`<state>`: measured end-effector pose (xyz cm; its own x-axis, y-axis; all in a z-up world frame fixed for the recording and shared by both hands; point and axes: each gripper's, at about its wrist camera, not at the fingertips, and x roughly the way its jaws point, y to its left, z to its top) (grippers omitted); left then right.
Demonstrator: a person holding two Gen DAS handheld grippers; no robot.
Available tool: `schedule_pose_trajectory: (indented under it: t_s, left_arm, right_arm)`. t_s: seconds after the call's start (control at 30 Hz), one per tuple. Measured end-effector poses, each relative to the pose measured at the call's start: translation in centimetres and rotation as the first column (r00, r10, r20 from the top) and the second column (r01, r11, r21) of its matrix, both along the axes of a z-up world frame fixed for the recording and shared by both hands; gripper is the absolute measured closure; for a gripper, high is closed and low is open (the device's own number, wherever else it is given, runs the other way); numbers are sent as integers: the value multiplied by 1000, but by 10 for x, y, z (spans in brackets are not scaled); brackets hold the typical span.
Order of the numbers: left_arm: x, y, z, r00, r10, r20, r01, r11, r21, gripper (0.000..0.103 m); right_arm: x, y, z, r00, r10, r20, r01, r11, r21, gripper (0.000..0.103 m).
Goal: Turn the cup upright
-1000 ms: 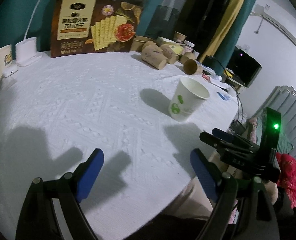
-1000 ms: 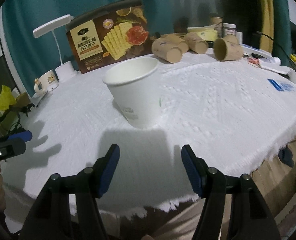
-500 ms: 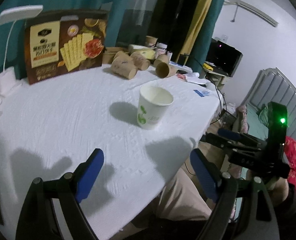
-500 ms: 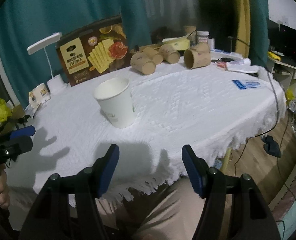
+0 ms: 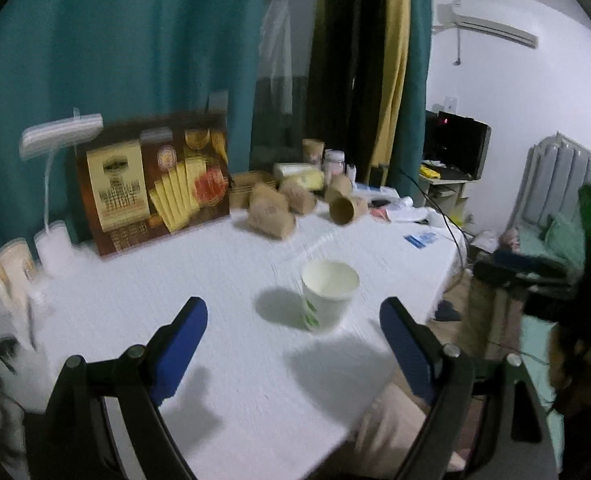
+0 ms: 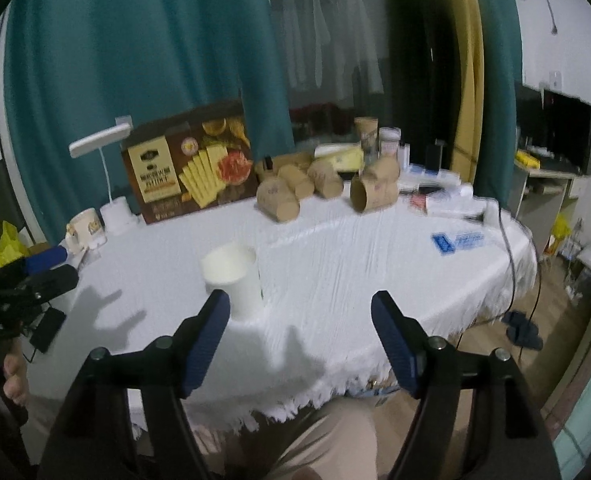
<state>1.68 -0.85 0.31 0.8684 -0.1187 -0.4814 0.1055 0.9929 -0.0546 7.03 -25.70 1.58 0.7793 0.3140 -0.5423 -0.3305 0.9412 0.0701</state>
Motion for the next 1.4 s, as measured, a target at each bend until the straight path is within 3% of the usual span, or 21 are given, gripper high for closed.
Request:
schedule_pose_trajectory:
  t_s: [0.23,0.33,0.57,0.77,1.4]
  left_arm:
    - [-7,-2,36,991,52,124,-60,996,65,13]
    - [-11,1,45,985,63,161,-74,995,62,1]
    - [-21,15,65,965,63,254,-71,997,23,0]
    - [-23,33,69,957,42,286,-37,999,-23,0]
    - [-9,41,53,968,19,252,-20,1000,1,0]
  right_arm:
    - [-17,-3,52,990,-12,144,8,1000,24,22]
    - [-24,-2,69,982,-15,189,7,999,42,18]
    - [-28,8,92,968,-21,251,4,997,71,14]
    - [-20,21,91,968,-28,249,2,995,102,7]
    - [1,43,73,978,-26,208,11,997,74,6]
